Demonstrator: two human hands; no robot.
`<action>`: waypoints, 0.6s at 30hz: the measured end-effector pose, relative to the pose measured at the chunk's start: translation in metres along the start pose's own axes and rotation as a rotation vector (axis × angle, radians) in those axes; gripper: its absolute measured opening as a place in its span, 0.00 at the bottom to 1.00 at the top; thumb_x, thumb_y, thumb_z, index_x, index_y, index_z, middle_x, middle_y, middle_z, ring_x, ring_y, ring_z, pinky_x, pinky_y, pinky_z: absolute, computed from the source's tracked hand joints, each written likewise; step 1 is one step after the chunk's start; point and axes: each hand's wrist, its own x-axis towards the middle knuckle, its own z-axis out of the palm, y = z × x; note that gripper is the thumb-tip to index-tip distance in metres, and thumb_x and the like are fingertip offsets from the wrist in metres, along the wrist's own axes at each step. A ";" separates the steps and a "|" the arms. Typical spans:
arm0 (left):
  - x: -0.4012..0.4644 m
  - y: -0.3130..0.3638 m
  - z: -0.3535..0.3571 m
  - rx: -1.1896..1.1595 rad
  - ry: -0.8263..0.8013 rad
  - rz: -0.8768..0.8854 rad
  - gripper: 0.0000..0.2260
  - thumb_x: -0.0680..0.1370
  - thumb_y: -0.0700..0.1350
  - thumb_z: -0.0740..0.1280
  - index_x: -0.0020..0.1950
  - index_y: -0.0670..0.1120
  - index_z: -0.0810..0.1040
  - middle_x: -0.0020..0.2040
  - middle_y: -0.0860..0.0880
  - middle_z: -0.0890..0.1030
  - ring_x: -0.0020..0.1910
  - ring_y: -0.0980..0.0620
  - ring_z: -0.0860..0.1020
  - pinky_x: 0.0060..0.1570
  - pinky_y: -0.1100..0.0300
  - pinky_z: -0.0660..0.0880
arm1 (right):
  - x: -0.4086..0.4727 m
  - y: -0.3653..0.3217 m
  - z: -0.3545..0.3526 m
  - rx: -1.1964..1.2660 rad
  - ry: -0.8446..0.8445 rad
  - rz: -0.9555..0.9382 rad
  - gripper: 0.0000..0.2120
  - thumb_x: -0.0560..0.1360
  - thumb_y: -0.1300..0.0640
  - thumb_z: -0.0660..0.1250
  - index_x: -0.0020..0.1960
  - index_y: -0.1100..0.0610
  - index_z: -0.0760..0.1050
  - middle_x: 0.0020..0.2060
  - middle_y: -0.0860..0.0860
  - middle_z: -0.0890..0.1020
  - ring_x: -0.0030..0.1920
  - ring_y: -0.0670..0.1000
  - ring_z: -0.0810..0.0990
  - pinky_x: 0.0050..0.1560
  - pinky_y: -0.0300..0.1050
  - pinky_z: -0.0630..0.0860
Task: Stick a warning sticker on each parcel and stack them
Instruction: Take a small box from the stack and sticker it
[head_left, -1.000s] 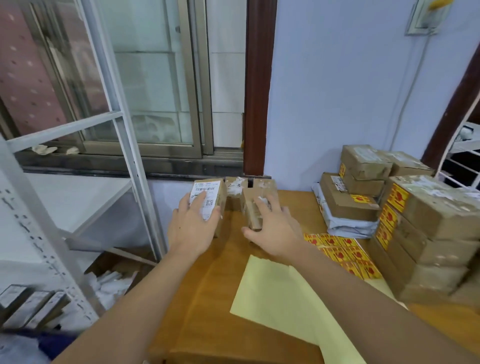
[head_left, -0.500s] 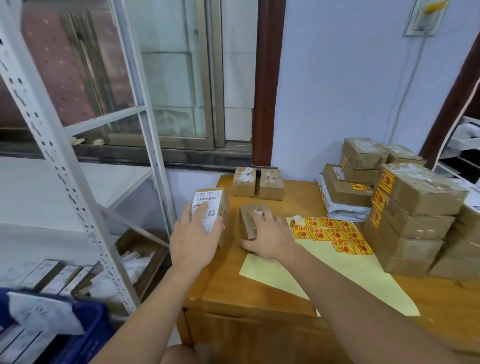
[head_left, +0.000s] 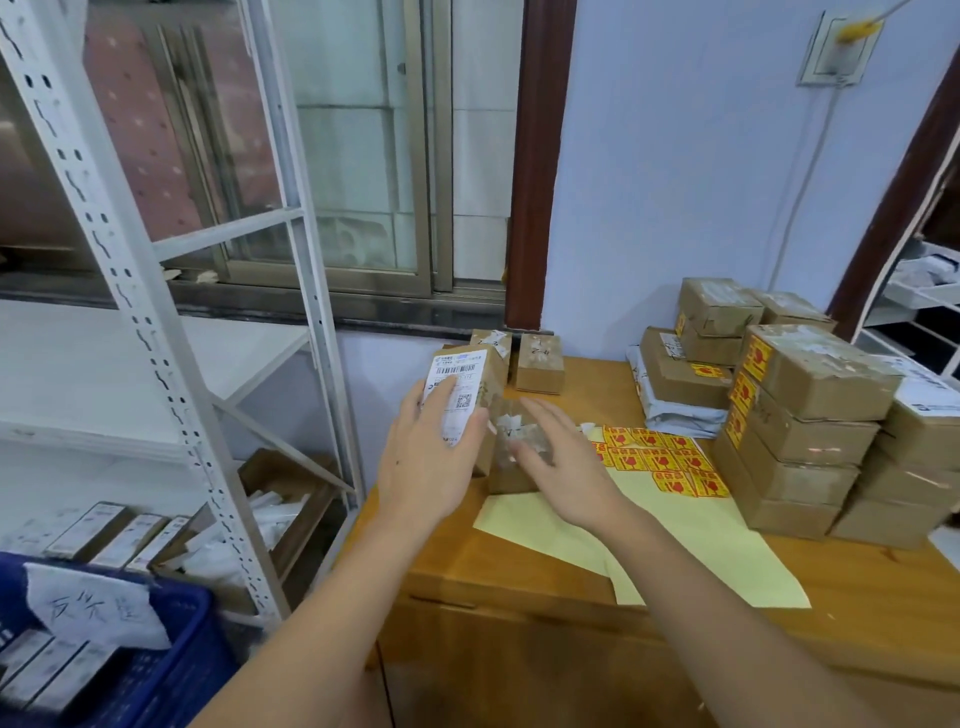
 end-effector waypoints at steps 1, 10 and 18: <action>-0.002 0.007 0.004 -0.055 -0.018 -0.011 0.29 0.81 0.67 0.58 0.81 0.59 0.62 0.80 0.57 0.61 0.76 0.52 0.65 0.69 0.48 0.69 | -0.007 -0.003 -0.004 0.080 0.015 -0.001 0.28 0.83 0.42 0.60 0.80 0.44 0.58 0.78 0.42 0.62 0.77 0.44 0.62 0.75 0.50 0.65; -0.028 0.067 0.059 -0.584 -0.219 -0.089 0.27 0.81 0.63 0.62 0.79 0.56 0.66 0.75 0.55 0.68 0.74 0.57 0.66 0.71 0.58 0.63 | -0.064 0.002 -0.043 0.341 0.050 0.001 0.27 0.81 0.38 0.59 0.78 0.35 0.54 0.72 0.27 0.61 0.70 0.26 0.59 0.62 0.22 0.62; -0.050 0.078 0.099 -0.866 -0.407 -0.322 0.30 0.73 0.74 0.60 0.72 0.63 0.73 0.69 0.56 0.77 0.70 0.52 0.74 0.72 0.43 0.70 | -0.083 0.031 -0.055 0.566 0.123 0.104 0.32 0.78 0.38 0.63 0.79 0.35 0.56 0.73 0.29 0.63 0.71 0.32 0.65 0.67 0.33 0.67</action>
